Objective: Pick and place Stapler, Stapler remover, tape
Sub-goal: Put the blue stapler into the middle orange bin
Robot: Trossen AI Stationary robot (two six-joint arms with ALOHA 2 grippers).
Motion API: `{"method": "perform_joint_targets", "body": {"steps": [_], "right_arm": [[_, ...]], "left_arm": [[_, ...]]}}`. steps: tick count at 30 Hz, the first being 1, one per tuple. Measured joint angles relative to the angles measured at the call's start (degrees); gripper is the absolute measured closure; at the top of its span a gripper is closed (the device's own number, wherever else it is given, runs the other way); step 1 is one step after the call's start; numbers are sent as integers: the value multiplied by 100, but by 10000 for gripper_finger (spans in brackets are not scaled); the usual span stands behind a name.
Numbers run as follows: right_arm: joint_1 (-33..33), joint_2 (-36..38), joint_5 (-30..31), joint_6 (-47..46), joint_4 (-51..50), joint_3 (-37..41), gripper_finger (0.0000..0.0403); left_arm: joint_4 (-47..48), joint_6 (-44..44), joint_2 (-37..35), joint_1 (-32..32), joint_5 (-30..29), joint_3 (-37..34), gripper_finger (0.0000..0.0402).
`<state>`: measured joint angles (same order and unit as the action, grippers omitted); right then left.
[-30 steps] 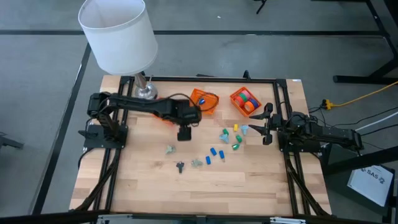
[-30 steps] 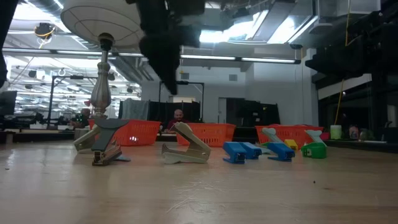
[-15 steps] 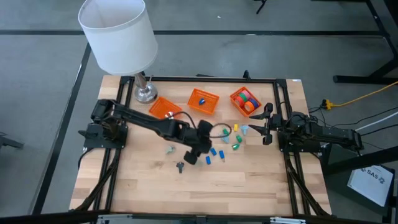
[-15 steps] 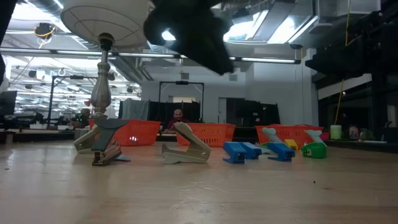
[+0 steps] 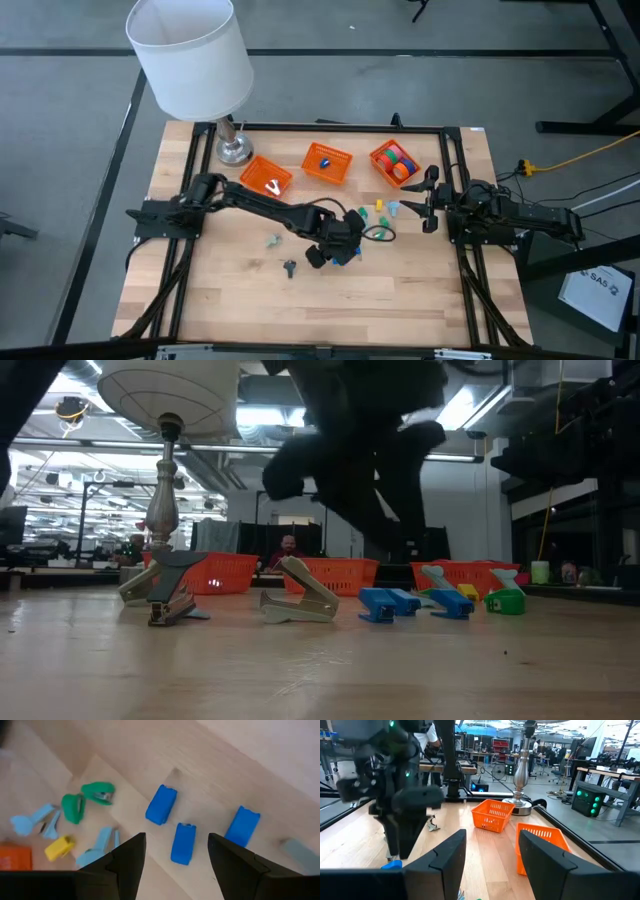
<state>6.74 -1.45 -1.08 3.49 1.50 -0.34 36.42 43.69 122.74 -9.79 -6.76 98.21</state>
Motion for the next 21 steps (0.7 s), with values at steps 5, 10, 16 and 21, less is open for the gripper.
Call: {"method": "perform_joint_targets", "body": {"steps": [5, 10, 16, 21], "right_arm": [[-2, 1, -1, 1, 1, -1, 215], [0, 0, -2, 2, 0, 0, 215], [-1, 2, 0, 2, 3, -1, 215], [0, 4, -2, 1, 18, -1, 215]], "left_arm": [[250, 145, 198, -40, 297, 155, 190], [597, 64, 351, -76, 536, 152, 190], [770, 165, 645, -180, 568, 163, 190], [741, 142, 704, -215, 501, 171, 195]]}}
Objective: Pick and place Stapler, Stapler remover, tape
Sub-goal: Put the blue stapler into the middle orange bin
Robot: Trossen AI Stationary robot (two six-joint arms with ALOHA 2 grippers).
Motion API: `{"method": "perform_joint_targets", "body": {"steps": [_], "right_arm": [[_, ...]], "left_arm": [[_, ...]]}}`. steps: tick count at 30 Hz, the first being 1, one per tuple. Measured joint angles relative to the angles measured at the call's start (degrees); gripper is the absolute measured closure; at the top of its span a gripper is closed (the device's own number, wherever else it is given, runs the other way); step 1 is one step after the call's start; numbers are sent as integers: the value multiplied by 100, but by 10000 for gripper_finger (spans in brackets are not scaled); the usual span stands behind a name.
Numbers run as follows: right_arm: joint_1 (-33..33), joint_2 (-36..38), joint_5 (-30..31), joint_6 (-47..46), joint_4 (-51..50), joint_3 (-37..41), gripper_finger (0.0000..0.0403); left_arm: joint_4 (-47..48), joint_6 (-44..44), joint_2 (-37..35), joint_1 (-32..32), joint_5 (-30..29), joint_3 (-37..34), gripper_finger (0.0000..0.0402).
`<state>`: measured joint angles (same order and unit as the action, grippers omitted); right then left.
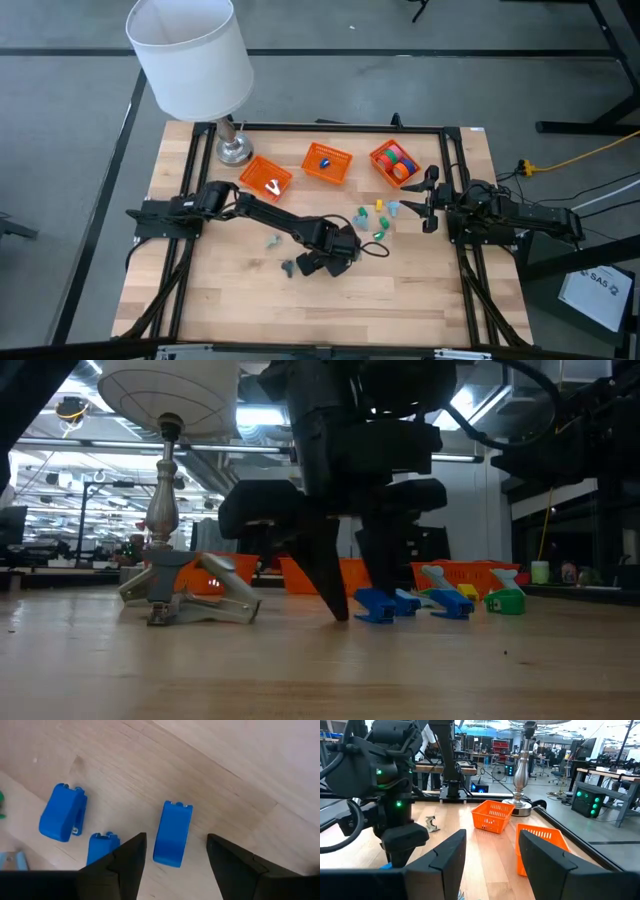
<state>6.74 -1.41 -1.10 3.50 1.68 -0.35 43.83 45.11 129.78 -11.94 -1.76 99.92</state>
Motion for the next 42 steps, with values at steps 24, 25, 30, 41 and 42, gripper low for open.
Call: {"method": "perform_joint_targets", "body": {"steps": [24, 25, 30, 41, 42], "right_arm": [[0, 2, 0, 1, -16, 1, 214], [0, 2, 0, 0, -16, -1, 214], [-1, 2, 0, 1, -16, 1, 214], [0, 2, 0, 1, -16, 1, 214], [-2, 2, 0, 1, -16, 1, 214]], "left_arm": [[572, -1791, -447, 807, 187, -44, 335], [547, -1812, -507, 898, 175, -36, 335], [569, -1846, -777, 1424, -155, -37, 335], [-10, -2499, -1390, 2467, -736, -26, 335], [-51, -2611, -1390, 2560, -731, -26, 335]]}}
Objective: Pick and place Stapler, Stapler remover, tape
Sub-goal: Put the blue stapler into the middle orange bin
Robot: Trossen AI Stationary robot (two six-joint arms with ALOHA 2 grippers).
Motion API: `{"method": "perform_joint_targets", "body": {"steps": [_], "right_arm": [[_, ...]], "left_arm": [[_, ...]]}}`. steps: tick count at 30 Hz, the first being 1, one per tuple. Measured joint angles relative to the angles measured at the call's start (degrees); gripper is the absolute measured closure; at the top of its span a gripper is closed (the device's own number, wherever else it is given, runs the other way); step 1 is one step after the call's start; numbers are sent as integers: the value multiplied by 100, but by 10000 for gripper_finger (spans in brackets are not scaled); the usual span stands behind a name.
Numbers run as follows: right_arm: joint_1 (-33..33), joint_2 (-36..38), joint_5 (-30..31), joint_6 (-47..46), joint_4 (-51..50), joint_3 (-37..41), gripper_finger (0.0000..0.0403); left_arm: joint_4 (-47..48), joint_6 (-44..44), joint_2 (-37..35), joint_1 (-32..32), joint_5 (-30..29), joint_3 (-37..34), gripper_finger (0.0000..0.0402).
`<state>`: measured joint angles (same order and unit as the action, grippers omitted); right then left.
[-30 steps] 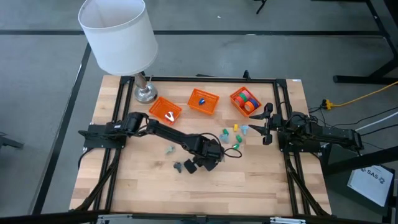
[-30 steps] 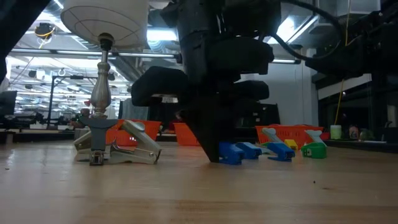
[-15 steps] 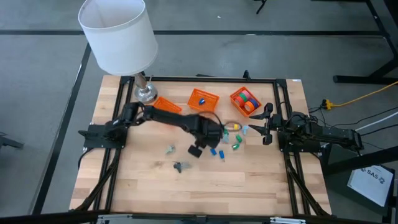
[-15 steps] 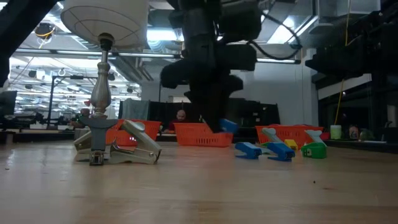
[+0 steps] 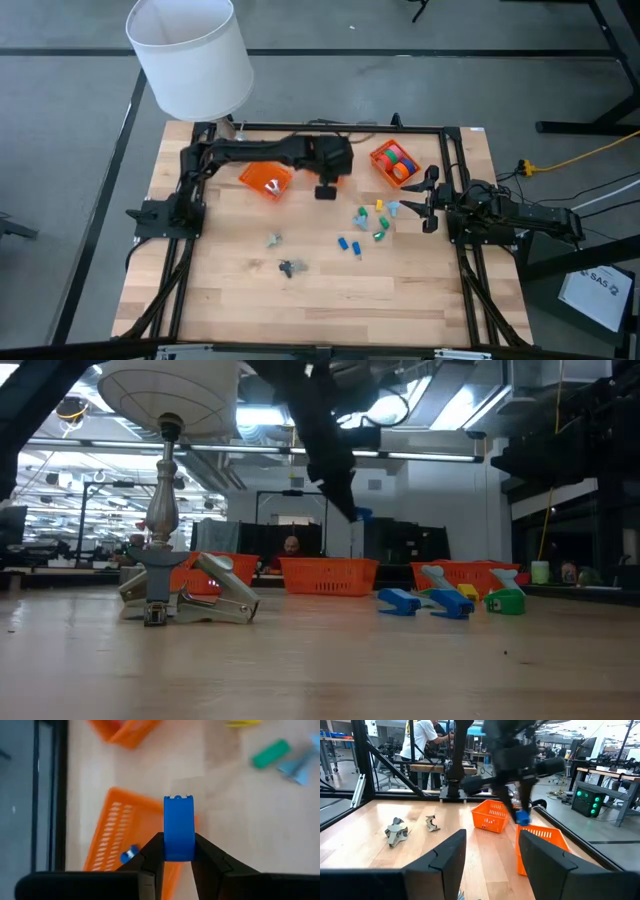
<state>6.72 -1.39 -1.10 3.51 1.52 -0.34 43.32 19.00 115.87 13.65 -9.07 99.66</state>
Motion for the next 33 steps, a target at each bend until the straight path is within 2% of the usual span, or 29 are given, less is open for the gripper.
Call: {"method": "perform_joint_targets", "body": {"steps": [5, 11, 16, 19, 26, 33], "right_arm": [[2, 0, 0, -2, 0, 0, 214], [2, 0, 0, -1, 0, 0, 214], [2, 0, 0, 0, 0, -2, 214], [1, 0, 0, -1, 1, 0, 214], [0, 0, 0, 0, 0, 0, 214], [2, 0, 0, 0, 0, 0, 214]], "left_arm": [[38, -464, 51, 462, 18, 0, 323], [46, -1011, 142, 793, 632, -6, 328], [174, -1549, 339, 859, 484, -2, 322], [237, -1513, 497, 905, 395, -2, 318], [46, -1274, 693, 966, 609, -4, 323], [-249, -1378, 713, 965, 615, -7, 305]]}}
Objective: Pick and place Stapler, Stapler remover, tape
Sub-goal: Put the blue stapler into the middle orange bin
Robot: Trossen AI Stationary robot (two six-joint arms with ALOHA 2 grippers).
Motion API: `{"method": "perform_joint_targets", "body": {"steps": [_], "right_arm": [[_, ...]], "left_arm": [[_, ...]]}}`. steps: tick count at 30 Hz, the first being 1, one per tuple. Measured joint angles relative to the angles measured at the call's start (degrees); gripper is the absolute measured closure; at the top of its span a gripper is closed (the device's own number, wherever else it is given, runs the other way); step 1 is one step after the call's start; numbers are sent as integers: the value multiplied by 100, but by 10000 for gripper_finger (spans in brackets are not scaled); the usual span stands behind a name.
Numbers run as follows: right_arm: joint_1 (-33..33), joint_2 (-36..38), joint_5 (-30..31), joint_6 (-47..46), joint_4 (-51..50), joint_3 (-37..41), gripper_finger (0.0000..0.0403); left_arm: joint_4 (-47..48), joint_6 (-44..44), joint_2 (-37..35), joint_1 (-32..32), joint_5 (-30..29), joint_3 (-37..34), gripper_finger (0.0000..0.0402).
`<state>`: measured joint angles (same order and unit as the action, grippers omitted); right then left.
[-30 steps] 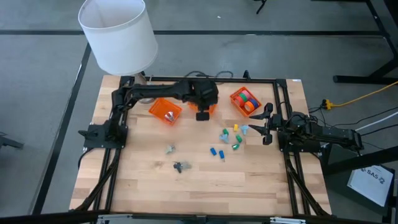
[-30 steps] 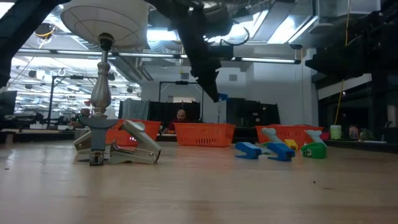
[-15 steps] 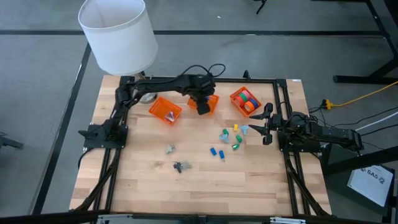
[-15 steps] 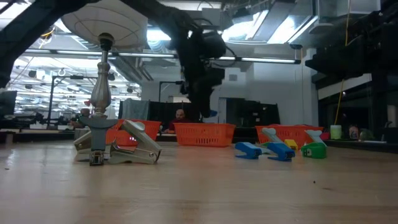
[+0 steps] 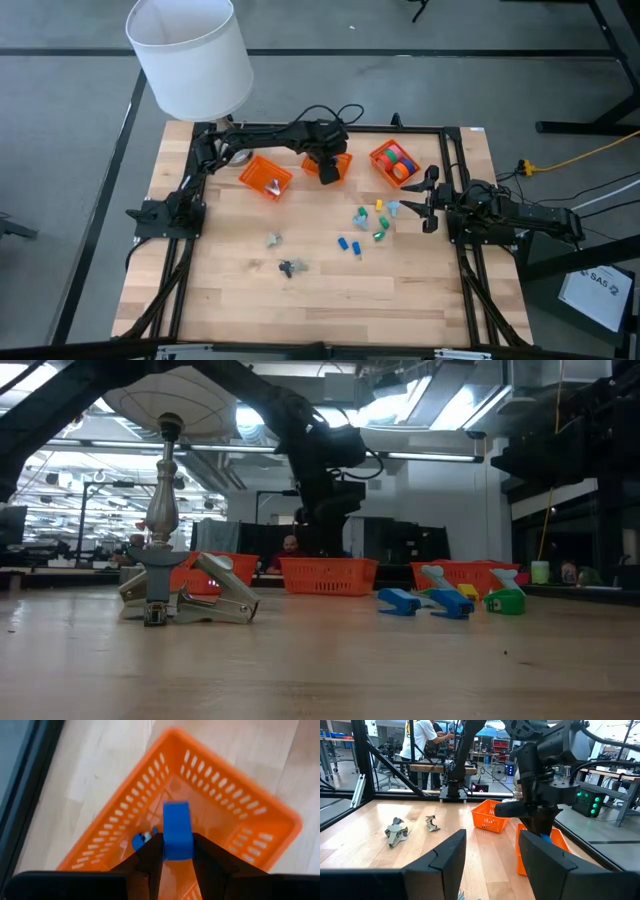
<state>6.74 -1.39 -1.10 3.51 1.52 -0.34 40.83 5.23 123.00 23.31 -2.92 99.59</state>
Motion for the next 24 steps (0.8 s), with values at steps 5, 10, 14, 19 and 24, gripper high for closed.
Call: {"method": "perform_joint_targets", "body": {"steps": [5, 10, 14, 19, 24], "right_arm": [[-2, 0, 2, 0, 0, 0, 214], [0, 0, 0, -1, 0, -1, 214], [-2, 0, 0, 0, 0, 0, 214], [-2, 0, 1, 0, 0, 0, 214], [0, 0, 2, 0, 0, 0, 215]], "left_arm": [[-218, -49, -2, -31, -2, 2, 306], [-261, -151, -2, -43, -3, 2, 304], [-261, -151, -2, -72, -117, 2, 293], [-335, -63, -44, -162, -479, 10, 275], [-433, 194, -186, -303, -561, 52, 257]]}}
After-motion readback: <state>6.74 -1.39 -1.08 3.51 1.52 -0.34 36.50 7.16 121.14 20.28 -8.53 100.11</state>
